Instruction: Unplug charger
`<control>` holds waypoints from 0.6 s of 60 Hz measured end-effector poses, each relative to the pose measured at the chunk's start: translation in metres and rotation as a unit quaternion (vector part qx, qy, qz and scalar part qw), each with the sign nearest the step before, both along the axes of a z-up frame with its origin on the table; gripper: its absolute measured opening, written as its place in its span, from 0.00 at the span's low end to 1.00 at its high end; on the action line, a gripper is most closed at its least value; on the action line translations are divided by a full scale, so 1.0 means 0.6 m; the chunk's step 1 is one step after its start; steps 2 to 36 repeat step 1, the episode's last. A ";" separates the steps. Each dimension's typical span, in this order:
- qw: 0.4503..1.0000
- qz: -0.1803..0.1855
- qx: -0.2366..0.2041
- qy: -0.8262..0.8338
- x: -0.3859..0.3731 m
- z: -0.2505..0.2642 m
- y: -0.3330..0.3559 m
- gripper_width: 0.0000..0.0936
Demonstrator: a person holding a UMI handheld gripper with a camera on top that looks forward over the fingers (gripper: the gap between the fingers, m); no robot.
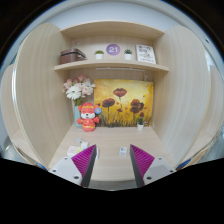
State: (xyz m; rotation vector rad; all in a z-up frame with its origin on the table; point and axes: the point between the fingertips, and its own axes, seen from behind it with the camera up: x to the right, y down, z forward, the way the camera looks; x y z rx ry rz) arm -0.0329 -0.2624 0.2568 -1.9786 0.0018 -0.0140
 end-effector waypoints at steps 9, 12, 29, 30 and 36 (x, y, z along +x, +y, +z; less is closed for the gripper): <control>1.000 0.000 0.000 0.000 -0.001 -0.001 -0.001 0.69; 1.000 0.000 0.000 0.000 -0.001 -0.001 -0.001 0.69; 1.000 0.000 0.000 0.000 -0.001 -0.001 -0.001 0.69; 1.000 0.000 0.000 0.000 -0.001 -0.001 -0.001 0.69; 1.000 0.000 0.000 0.000 -0.001 -0.001 -0.001 0.69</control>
